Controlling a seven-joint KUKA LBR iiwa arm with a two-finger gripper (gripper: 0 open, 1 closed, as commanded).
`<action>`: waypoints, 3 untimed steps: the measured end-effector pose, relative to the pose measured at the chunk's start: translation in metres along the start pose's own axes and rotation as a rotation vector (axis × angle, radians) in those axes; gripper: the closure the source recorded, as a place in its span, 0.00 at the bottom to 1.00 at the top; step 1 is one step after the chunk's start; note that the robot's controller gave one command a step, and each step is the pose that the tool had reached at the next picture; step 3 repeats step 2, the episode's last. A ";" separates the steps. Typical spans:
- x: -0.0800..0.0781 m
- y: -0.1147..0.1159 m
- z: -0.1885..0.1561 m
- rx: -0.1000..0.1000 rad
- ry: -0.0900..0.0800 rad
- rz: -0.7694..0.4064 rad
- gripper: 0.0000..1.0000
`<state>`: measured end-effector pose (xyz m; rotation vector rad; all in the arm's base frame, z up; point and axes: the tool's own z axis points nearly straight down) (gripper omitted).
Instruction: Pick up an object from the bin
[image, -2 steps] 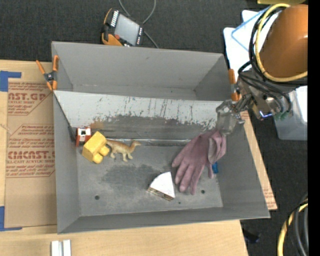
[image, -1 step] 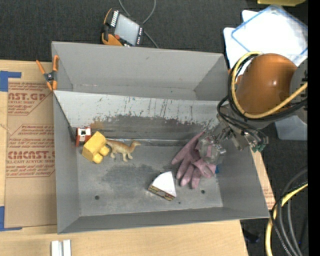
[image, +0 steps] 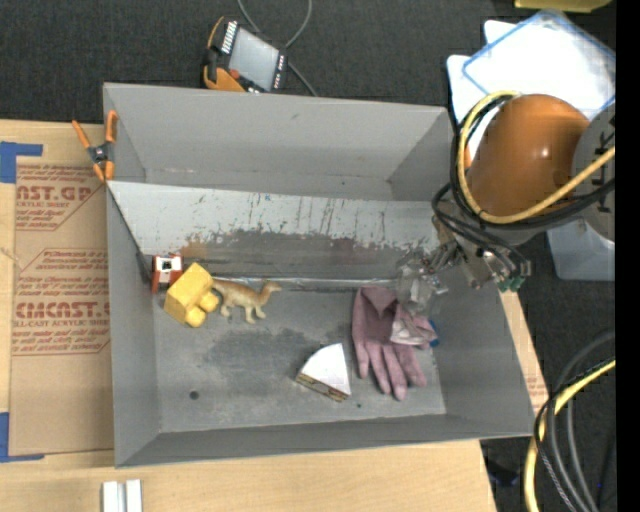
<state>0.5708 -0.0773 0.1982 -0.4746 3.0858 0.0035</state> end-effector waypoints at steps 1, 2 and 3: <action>0.000 0.000 0.011 0.007 -0.013 -0.027 1.00; 0.026 0.001 0.098 0.002 -0.009 -0.162 1.00; 0.026 0.001 0.098 0.002 -0.009 -0.162 1.00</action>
Offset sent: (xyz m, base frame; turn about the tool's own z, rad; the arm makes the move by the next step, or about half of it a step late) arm -0.0216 -0.0085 -0.0945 -0.1629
